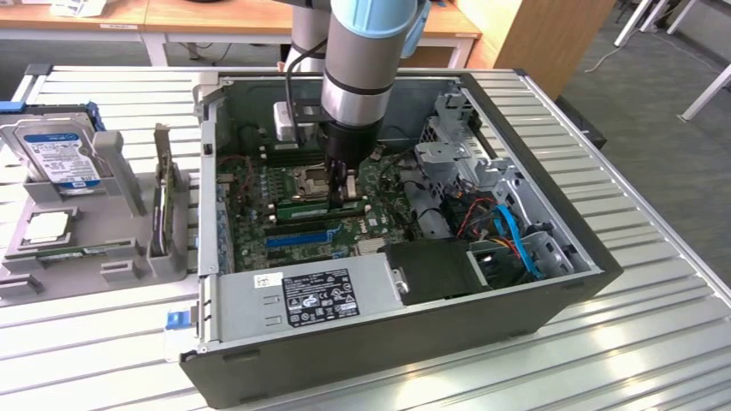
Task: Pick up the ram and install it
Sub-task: 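Insert the ram into the slot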
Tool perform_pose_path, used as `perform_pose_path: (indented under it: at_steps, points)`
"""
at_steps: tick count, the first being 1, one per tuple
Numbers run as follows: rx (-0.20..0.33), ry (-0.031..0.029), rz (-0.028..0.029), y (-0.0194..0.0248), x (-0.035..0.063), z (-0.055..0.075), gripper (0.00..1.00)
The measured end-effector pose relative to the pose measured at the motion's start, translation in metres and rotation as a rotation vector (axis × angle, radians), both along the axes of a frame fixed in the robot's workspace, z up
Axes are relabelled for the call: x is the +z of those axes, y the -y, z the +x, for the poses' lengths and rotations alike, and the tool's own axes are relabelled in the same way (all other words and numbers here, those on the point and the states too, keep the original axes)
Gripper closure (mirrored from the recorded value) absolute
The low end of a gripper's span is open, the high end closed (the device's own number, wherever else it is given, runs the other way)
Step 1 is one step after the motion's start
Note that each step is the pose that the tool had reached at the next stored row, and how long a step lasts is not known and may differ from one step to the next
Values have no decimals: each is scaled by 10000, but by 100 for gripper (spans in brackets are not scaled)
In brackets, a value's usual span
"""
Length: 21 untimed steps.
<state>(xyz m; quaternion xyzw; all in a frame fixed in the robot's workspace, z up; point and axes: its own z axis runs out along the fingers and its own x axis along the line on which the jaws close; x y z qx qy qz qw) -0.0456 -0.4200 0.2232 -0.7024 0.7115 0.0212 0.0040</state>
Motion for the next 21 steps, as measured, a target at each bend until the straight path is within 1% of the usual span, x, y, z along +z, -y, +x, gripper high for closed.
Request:
perform_pose_path:
  at_steps: [3,4,5,7,8,9,17,21]
  points:
    - [0,5,3,0,-2,1,87]
    - [0,2,4,0,-2,1,81]
    - [1,1,3,0,-1,1,81]
    - [0,1,1,0,-1,0,69]
    - [0,0,0,0,0,0,69]
    - [0,0,0,0,0,0,63]
    - [0,0,0,0,0,0,63]
    - [0,0,0,0,33,0,63]
